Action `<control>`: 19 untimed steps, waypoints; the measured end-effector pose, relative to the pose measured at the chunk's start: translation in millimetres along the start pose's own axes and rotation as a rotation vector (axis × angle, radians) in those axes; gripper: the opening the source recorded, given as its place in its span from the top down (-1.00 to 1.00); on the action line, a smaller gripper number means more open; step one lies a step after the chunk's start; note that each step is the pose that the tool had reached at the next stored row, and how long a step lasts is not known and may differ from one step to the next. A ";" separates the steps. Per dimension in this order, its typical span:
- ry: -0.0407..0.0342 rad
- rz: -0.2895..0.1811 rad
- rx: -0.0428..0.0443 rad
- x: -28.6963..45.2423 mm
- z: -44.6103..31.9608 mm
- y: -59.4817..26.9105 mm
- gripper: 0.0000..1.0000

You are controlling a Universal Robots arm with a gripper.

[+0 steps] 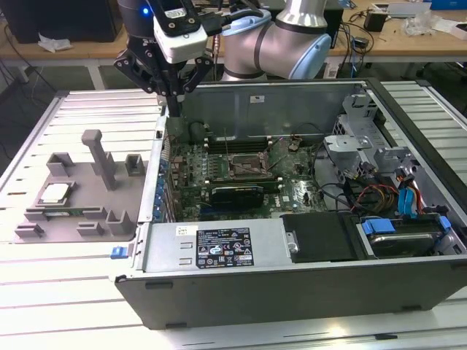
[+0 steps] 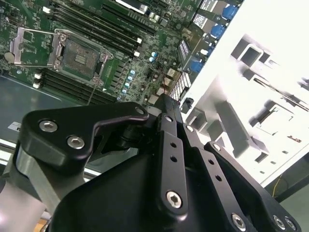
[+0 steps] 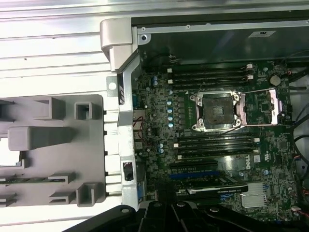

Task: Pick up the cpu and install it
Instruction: 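Reach for the cpu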

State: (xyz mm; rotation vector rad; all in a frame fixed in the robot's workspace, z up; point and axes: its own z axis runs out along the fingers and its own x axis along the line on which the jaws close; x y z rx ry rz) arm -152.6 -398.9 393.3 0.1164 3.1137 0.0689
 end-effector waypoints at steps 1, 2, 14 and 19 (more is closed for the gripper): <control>0.0000 0.000 0.0000 0.2 0.0 0.0 0.79; 0.0000 0.000 0.0000 0.5 0.0 0.0 0.79; 0.0000 0.000 0.0000 5.7 -0.2 -0.4 0.79; -0.0001 0.000 -0.0001 8.7 -0.2 -0.6 0.79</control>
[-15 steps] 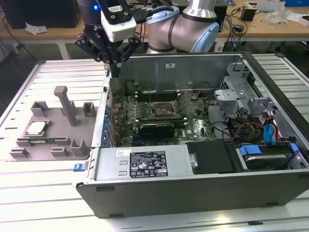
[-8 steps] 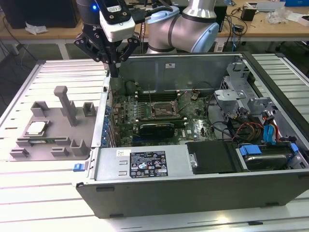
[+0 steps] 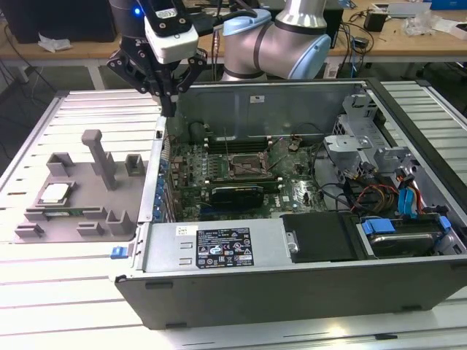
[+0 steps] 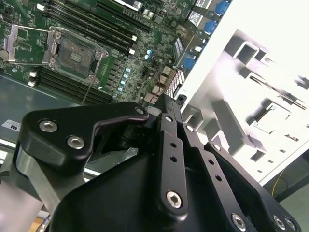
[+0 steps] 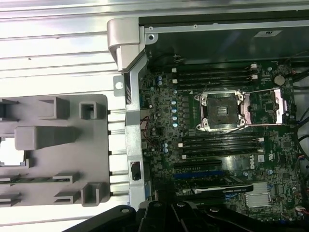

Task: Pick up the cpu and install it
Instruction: 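Reach for the cpu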

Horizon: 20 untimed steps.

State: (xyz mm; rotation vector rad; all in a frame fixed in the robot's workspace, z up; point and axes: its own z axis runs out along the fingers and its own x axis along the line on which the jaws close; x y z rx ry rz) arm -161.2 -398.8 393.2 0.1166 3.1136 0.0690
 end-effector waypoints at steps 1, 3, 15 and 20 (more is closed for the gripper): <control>0.0000 0.000 0.0000 0.3 0.0 0.0 0.79; 0.0001 0.000 0.0001 1.0 -0.1 -0.1 0.79; 0.0001 0.000 0.0001 4.0 -0.2 -0.3 0.79; 0.0000 0.000 0.0001 6.0 -0.2 -0.5 0.79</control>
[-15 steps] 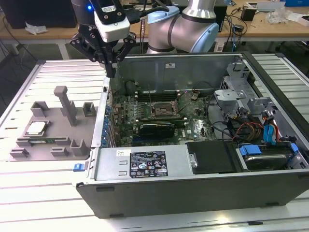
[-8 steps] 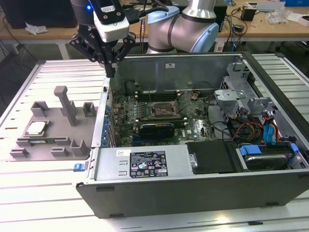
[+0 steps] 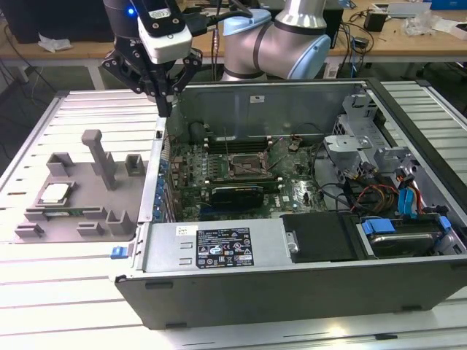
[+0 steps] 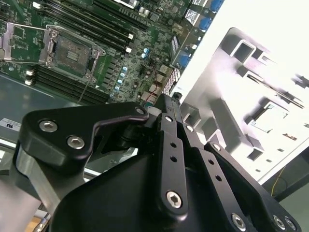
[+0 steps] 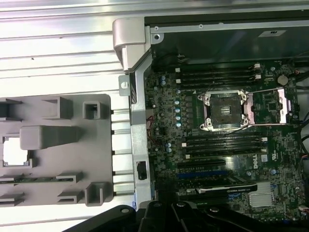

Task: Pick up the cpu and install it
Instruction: 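Reach for the cpu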

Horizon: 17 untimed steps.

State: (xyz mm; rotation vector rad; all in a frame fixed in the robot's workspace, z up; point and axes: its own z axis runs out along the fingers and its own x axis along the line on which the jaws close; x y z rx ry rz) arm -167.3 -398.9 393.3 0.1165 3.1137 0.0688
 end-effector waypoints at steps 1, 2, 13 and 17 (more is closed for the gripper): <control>0.0000 0.000 0.0000 0.8 -0.1 -0.1 0.79; 0.0001 0.000 0.0001 1.6 -0.1 -0.1 0.79; 0.0000 0.000 0.0000 24.7 -0.7 -1.8 0.79; 0.0000 0.000 0.0000 35.2 -1.0 -2.6 0.79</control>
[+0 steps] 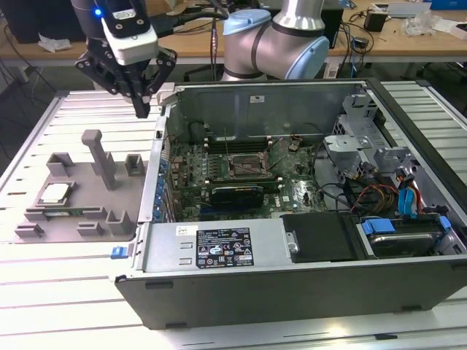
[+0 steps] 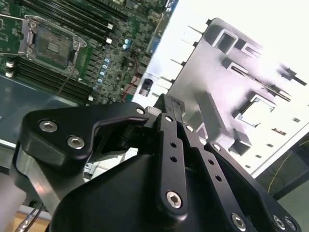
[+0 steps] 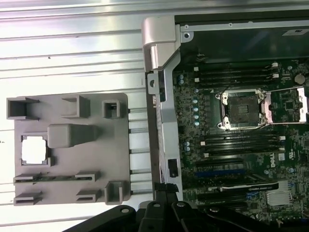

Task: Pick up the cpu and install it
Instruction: 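Reach for the cpu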

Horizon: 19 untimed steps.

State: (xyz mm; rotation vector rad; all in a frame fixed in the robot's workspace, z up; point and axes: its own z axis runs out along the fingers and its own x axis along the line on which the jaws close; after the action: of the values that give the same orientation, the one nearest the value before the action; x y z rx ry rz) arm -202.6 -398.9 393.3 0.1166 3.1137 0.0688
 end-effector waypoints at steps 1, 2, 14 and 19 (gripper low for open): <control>-0.0001 0.000 0.0000 1.9 0.0 -0.2 0.79; -0.0001 0.000 -0.0001 3.4 -0.1 -0.3 0.79; -0.0001 0.000 0.0000 27.2 -0.7 -2.1 0.79; 0.0000 0.000 0.0000 38.0 -1.0 -2.9 0.79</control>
State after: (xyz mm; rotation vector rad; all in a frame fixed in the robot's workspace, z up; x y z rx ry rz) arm -240.7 -399.0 393.3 0.1165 3.1137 0.0688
